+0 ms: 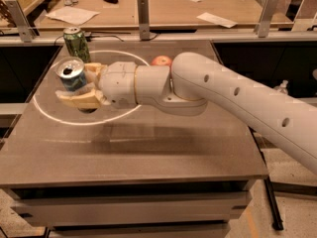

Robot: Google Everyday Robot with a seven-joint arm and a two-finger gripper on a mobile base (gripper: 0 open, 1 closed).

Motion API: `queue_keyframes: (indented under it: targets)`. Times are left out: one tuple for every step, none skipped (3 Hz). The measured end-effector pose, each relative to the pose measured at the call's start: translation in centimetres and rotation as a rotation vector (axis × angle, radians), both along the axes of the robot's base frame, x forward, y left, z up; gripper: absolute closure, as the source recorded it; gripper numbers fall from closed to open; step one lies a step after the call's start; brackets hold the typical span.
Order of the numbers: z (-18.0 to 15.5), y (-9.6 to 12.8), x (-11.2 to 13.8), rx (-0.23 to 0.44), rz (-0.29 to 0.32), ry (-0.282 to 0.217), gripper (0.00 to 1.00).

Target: Knock redbull can over

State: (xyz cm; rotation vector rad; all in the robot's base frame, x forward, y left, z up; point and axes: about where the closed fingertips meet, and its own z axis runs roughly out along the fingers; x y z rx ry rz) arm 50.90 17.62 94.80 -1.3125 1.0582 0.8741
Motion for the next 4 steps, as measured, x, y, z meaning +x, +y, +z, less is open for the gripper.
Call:
queue_keyframes:
  targets:
    - [0.04, -1.1, 0.78, -0.026, -0.006, -0.145, 1.0]
    - [-0.05, -1.45, 0.75, -0.036, 0.001, -0.342, 1.0]
    - [0.02, -1.17, 0.52, -0.045, 0.011, -0.434, 1.0]
    - [0.03, -1.17, 0.53, -0.045, 0.011, -0.432, 1.0]
